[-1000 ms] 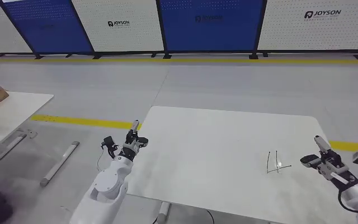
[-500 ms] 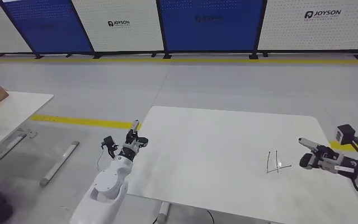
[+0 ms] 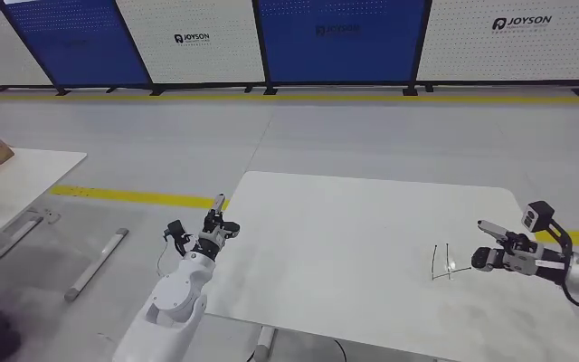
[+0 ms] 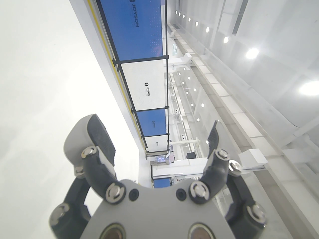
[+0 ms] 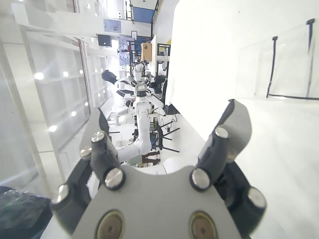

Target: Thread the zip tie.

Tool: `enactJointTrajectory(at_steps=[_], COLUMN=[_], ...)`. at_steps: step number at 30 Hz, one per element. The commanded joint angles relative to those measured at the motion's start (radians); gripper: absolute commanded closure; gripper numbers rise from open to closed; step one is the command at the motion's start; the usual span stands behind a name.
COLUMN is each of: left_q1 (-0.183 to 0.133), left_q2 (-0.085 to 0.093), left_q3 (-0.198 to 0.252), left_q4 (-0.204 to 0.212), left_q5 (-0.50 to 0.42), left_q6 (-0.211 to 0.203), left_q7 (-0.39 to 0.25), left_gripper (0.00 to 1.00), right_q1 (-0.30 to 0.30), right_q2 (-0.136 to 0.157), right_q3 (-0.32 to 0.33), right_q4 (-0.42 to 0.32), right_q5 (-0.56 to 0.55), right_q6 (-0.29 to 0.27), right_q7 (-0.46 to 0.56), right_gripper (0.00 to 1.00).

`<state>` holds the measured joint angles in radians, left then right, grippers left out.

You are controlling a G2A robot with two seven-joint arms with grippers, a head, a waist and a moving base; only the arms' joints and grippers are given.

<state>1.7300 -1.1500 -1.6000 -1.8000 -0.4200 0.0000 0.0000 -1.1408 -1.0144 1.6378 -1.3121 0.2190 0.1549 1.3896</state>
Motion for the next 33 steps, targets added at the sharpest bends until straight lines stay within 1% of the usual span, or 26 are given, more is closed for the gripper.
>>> enactJointTrajectory(at_steps=[1, 3, 4, 6, 8, 10, 13, 17, 19, 21, 22, 24, 25, 26, 28, 33], left_q1=[0.0, 0.0, 0.0, 0.0, 0.0, 0.0, 0.0, 0.0, 0.0, 0.0, 0.0, 0.0, 0.0, 0.0, 0.0, 0.0], left_q2=[0.0, 0.0, 0.0, 0.0, 0.0, 0.0, 0.0, 0.0, 0.0, 0.0, 0.0, 0.0, 0.0, 0.0, 0.0, 0.0], left_q3=[0.0, 0.0, 0.0, 0.0, 0.0, 0.0, 0.0, 0.0, 0.0, 0.0, 0.0, 0.0, 0.0, 0.0, 0.0, 0.0], left_q4=[0.0, 0.0, 0.0, 0.0, 0.0, 0.0, 0.0, 0.0, 0.0, 0.0, 0.0, 0.0, 0.0, 0.0, 0.0, 0.0], left_q5=[0.0, 0.0, 0.0, 0.0, 0.0, 0.0, 0.0, 0.0, 0.0, 0.0, 0.0, 0.0, 0.0, 0.0, 0.0, 0.0], left_q6=[0.0, 0.0, 0.0, 0.0, 0.0, 0.0, 0.0, 0.0, 0.0, 0.0, 0.0, 0.0, 0.0, 0.0, 0.0, 0.0], left_q7=[0.0, 0.0, 0.0, 0.0, 0.0, 0.0, 0.0, 0.0, 0.0, 0.0, 0.0, 0.0, 0.0, 0.0, 0.0, 0.0], left_gripper=[0.0, 0.0, 0.0, 0.0, 0.0, 0.0, 0.0, 0.0, 0.0, 0.0, 0.0, 0.0, 0.0, 0.0, 0.0, 0.0], right_q1=[0.0, 0.0, -0.005, -0.033, -0.048, -0.055, -0.047, 0.002, 0.043, 0.093, 0.117, 0.157, 0.184, 0.204, 0.244, 0.244], right_q2=[0.0, 0.0, 0.0, 0.011, 0.032, 0.053, 0.084, 0.128, 0.149, 0.165, 0.168, 0.167, 0.168, 0.167, 0.166, 0.166], right_q3=[0.0, 0.0, 0.007, 0.01, 0.026, 0.034, 0.009, -0.075, -0.136, -0.19, -0.214, -0.282, -0.325, -0.354, -0.417, -0.417], right_q4=[0.0, 0.0, -0.003, -0.014, -0.017, -0.002, 0.041, 0.133, 0.191, 0.261, 0.297, 0.333, 0.361, 0.381, 0.422, 0.422], right_q5=[0.0, 0.0, 0.034, 0.091, 0.122, 0.136, 0.172, 0.23, 0.26, 0.253, 0.245, 0.265, 0.25, 0.248, 0.268, 0.268], right_q6=[0.0, 0.0, -0.005, -0.029, -0.039, -0.058, -0.051, -0.025, -0.012, -0.01, -0.002, 0.007, -0.002, -0.004, -0.009, -0.009], right_q7=[0.0, 0.0, 0.0, 0.0, 0.0, 0.0, 0.0, 0.0, 0.0, 0.0, 0.0, 0.0, 0.0, 0.0, 0.0, 0.0], right_gripper=[0.0, 0.0, 0.0, 0.0, 0.0, 0.0, 0.0, 0.0, 0.0, 0.0, 0.0, 0.0, 0.0, 0.0, 0.0, 0.0])
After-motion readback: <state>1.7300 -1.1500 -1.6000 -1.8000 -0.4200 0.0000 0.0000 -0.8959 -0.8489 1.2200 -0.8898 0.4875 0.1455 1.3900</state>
